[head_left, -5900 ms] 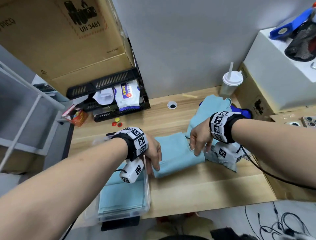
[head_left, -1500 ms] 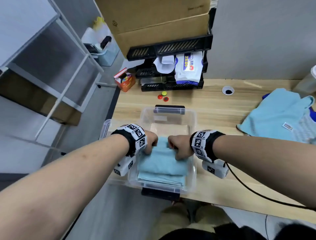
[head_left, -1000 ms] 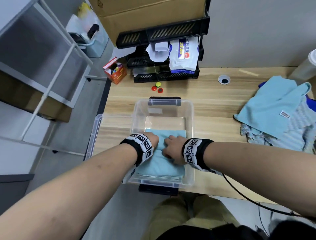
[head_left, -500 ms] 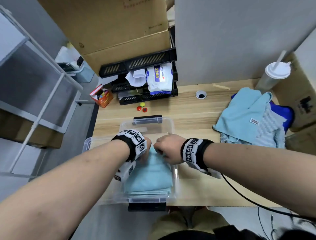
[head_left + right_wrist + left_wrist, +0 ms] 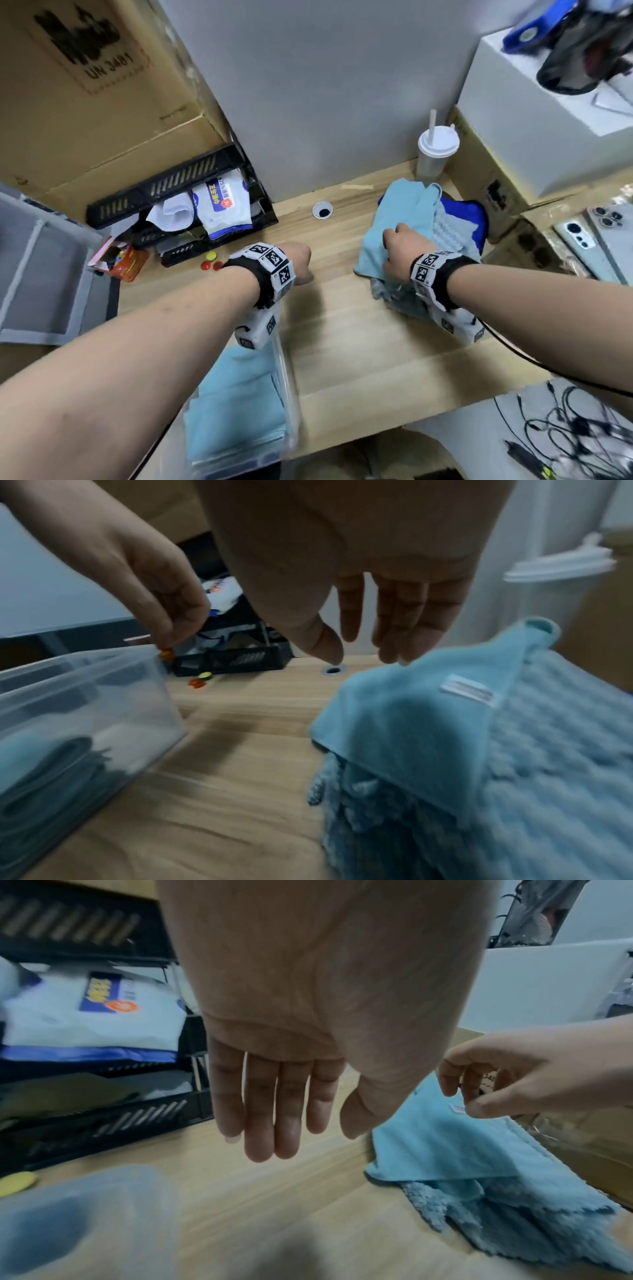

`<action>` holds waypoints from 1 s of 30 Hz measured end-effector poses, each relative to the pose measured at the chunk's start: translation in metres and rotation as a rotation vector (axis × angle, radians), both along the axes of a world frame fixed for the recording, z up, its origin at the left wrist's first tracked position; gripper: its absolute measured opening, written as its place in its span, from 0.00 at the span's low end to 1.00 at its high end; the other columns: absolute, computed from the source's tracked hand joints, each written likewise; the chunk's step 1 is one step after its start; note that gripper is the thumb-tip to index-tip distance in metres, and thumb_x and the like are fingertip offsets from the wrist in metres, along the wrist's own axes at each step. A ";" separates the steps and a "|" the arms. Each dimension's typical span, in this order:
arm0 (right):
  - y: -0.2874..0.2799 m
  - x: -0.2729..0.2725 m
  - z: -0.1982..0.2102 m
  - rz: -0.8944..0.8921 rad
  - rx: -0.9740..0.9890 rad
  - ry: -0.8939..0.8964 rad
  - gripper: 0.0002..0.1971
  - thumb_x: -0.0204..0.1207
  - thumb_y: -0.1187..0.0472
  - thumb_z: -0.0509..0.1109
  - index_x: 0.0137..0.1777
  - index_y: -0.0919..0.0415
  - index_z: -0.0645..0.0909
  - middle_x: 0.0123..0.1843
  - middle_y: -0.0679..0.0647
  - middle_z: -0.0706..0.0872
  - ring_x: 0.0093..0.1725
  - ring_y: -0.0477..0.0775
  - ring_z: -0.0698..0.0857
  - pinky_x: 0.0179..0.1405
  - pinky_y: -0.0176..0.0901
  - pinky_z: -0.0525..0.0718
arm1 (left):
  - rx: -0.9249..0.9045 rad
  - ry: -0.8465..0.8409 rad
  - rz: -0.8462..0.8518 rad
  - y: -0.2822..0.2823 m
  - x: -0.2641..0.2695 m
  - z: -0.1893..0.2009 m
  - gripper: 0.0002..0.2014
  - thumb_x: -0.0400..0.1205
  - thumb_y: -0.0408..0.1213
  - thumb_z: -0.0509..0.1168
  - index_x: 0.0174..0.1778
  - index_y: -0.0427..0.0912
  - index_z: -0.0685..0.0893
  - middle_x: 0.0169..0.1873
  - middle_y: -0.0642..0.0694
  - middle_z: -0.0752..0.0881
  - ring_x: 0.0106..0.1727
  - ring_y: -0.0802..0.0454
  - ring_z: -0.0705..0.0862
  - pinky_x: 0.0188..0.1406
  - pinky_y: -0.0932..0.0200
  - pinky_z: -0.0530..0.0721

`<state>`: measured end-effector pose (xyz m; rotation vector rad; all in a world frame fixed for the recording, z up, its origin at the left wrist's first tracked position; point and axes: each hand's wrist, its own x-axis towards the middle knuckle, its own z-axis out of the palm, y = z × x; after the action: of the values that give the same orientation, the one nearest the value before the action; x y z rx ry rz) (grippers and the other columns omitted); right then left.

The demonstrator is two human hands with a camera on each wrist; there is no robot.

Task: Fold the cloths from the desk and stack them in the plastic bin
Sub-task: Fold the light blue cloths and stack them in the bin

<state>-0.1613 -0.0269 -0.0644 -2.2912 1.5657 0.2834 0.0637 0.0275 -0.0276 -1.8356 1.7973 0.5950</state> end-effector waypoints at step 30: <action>-0.037 0.056 0.097 -0.190 0.519 -1.055 0.24 0.45 0.69 0.62 0.45 0.73 0.81 0.35 0.56 0.76 0.36 0.51 0.73 0.35 0.42 0.68 | -0.403 0.234 0.073 -0.029 -0.020 0.060 0.30 0.72 0.26 0.61 0.69 0.45 0.63 0.58 0.41 0.75 0.51 0.35 0.83 0.49 0.41 0.85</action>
<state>-0.1051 -0.0636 0.0328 -1.4376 0.9595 -0.4580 0.0433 -0.0011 0.0327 -2.1775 2.1355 0.5201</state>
